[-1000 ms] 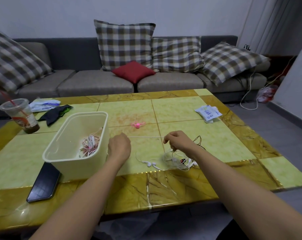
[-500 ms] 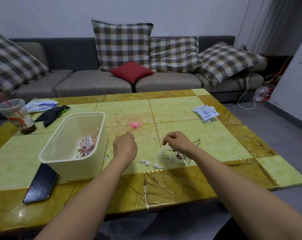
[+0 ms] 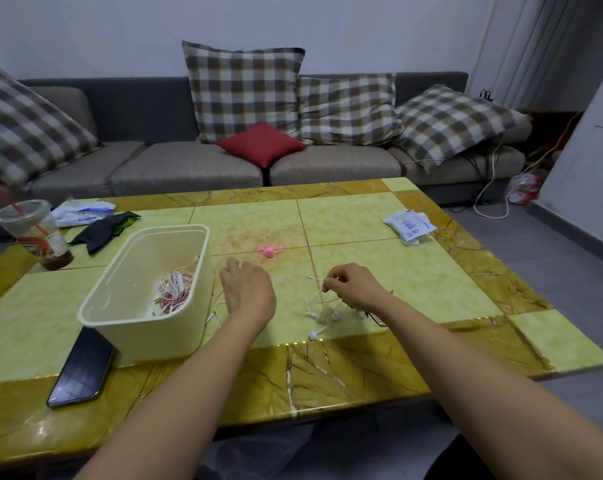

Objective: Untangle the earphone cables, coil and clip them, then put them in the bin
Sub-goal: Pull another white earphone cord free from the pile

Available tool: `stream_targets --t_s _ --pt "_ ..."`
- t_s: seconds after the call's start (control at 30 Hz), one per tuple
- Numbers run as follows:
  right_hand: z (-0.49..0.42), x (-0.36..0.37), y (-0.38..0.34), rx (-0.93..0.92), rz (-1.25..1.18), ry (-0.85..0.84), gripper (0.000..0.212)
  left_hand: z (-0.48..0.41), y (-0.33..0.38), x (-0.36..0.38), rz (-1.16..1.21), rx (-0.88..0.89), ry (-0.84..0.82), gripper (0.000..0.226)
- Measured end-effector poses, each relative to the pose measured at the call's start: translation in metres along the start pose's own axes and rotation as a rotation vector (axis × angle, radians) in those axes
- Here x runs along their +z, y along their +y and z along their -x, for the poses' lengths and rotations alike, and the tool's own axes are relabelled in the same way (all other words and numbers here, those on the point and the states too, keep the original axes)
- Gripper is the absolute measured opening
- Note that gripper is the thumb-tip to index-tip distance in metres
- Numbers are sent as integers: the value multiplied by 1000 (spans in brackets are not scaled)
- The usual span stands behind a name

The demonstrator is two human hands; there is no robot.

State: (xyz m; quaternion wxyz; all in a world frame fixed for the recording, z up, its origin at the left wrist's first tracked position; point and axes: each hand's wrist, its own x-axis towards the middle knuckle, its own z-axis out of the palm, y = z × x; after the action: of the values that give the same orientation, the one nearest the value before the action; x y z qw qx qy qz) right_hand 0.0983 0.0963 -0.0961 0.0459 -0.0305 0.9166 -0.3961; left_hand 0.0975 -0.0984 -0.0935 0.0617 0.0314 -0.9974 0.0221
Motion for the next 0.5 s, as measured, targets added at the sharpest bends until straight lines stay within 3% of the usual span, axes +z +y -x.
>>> stream_targets --t_s 0.1,0.17,0.3,0.37,0.4,0.5 --pt "-2 9 -13 -95 40 -30 20 8 25 -1 344 305 34 54" --pt "-4 13 -15 -127 76 -29 19 12 36 -1 534 407 -135 48" --pt "-2 11 1 -42 77 -102 6 5 30 8 452 317 -150 30" --pt "0 12 13 12 241 -176 20 4 26 12 465 258 -90 28" --pt "1 12 16 20 291 -122 25 3 26 12 509 214 -45 27" --pt "0 5 20 -28 238 287 33 0 27 0 640 59 106 25"
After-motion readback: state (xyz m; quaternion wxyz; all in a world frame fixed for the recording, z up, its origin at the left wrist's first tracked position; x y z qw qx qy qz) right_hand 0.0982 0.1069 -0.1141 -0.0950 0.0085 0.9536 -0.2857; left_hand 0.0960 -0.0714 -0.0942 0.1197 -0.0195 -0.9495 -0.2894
